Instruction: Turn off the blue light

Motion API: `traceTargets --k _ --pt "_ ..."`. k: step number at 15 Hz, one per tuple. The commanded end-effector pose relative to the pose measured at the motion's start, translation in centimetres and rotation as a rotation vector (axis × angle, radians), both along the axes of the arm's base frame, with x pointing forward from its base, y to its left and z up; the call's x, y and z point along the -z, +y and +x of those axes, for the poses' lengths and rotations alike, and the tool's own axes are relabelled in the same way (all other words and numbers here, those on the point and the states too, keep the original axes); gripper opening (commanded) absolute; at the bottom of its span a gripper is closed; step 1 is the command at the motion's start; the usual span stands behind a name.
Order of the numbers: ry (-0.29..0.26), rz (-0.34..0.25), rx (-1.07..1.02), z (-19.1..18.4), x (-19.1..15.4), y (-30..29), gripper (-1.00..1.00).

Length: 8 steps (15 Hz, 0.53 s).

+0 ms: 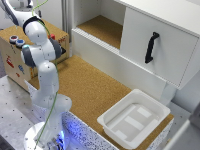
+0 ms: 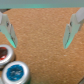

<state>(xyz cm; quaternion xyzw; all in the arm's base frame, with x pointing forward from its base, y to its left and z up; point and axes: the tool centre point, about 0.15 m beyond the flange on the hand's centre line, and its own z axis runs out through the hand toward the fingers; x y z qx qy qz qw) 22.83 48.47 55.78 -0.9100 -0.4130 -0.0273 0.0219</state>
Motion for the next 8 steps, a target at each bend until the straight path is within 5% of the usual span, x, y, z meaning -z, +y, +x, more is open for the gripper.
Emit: traceTargets --k 1,2,3,4,8 --pt "-0.008 0.154 0.076 3.1 0.7 -8.5 1.00" --pt "-0.102 0.044 0.110 3.4 0.8 -9.8 1.00" --pt "-0.077 0.154 0.180 3.9 0.5 -12.0 1.00" --pt "-0.119 0.114 0.213 4.0 0.6 -13.3 1.00" --pt "-0.105 0.239 0.331 5.8 0.5 -22.6 1.00"
